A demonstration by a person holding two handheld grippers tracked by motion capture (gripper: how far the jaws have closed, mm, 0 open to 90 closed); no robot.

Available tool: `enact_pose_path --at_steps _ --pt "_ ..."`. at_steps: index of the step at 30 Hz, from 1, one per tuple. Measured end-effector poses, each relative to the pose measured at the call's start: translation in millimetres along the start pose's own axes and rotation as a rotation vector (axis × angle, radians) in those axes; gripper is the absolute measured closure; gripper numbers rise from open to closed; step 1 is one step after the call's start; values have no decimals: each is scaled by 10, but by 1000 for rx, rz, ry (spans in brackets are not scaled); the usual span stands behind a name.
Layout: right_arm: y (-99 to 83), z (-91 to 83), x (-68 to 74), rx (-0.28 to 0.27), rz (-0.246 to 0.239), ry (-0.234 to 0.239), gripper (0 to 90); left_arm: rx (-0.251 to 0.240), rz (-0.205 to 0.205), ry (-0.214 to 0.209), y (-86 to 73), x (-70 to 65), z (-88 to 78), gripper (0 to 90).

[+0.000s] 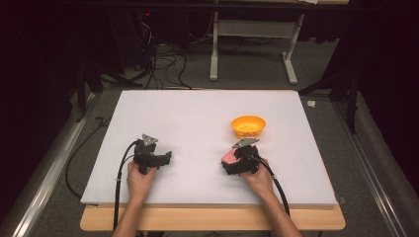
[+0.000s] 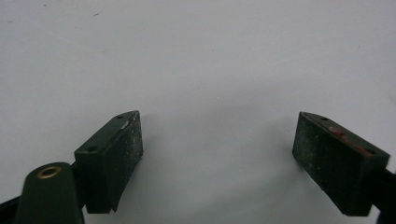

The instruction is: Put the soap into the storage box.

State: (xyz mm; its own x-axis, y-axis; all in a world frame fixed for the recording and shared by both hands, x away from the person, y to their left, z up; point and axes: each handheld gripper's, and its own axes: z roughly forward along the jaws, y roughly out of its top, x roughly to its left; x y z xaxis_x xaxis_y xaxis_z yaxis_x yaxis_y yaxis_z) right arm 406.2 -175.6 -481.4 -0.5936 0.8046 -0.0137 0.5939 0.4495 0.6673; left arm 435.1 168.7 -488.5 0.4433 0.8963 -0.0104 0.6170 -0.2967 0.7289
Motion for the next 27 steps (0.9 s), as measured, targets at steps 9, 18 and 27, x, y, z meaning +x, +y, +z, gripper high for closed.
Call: enact_pose_path --at_steps 9,18,27 --pt "-36 -5 -1 -30 3 -5 134 2 1 -2 1 1 -1 166" --pt "-39 -31 13 -31 5 2 136 -1 -1 0 0 0 2 166" --pt "-32 -122 -8 -54 30 15 136 -2 -1 0 0 0 2 166"
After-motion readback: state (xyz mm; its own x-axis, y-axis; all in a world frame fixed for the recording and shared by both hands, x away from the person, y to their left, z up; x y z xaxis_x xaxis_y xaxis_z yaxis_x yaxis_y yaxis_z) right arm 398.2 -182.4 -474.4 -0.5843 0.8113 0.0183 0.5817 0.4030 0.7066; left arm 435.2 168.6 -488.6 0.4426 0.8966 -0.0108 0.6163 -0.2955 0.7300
